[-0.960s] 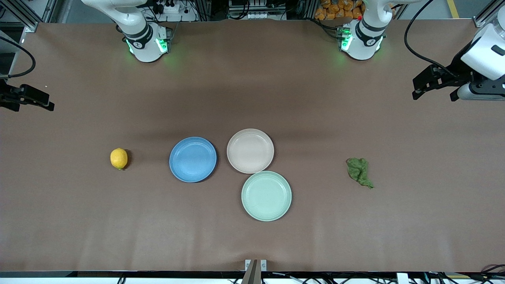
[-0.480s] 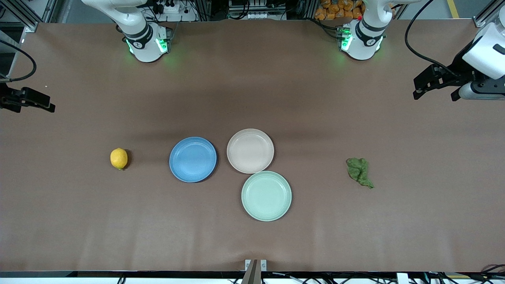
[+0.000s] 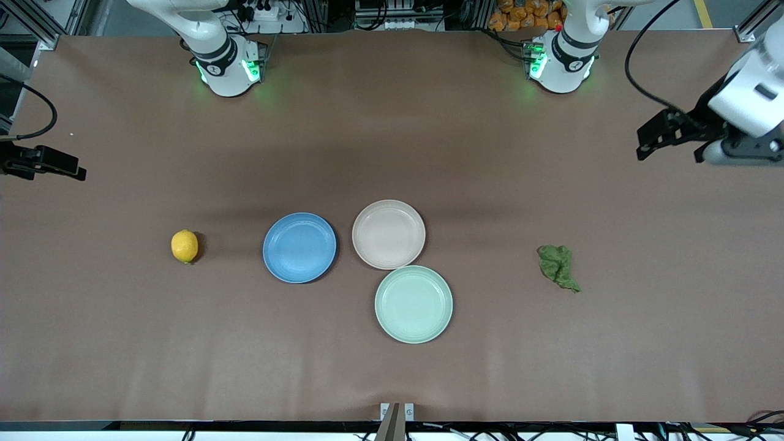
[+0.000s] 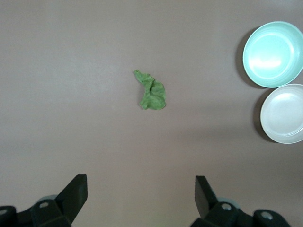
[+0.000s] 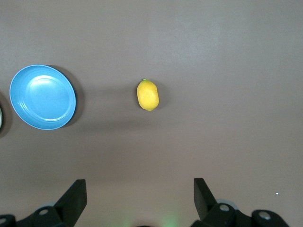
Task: Place lemon and lettuce in plates
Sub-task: 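Reach the right gripper to the lemon while the left gripper reaches the lettuce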
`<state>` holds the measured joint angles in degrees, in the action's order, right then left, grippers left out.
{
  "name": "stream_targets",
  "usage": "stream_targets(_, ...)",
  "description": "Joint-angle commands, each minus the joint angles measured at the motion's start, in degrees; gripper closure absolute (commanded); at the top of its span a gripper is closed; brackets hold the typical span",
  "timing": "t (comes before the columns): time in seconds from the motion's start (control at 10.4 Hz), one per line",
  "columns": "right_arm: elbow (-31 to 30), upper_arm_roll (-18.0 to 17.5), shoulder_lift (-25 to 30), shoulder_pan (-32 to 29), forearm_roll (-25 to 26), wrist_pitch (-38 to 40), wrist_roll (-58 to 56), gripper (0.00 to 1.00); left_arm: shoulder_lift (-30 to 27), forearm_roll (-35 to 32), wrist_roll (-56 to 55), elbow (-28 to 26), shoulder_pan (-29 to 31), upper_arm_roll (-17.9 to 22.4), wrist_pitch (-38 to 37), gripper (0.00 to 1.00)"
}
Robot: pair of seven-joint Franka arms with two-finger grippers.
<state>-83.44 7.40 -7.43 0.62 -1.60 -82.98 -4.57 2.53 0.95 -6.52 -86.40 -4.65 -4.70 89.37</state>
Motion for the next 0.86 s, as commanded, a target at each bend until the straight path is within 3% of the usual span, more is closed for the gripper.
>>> stream_targets(0.0, 0.6, -0.5, -0.7, -0.9, -0.7, -0.2, -0.3, 0.0, 5.8, -0.7, 0.5, 1.3, -0.7, -0.3, 4.4, 0.0)
stream_targets(0.38, 0.0, -0.5, -3.5, -1.0, -1.0, -3.1, -0.5, 0.0, 15.1, -0.3, -1.0, 1.1, -1.9, -0.5, 14.8, 0.0)
stream_targets(0.77, -9.6, -0.6, -3.6, -2.3, -1.0, -14.9, -6.7, 0.0, 19.3, -1.1, -2.5, -3.0, -1.0, -0.4, 19.1, 0.0)
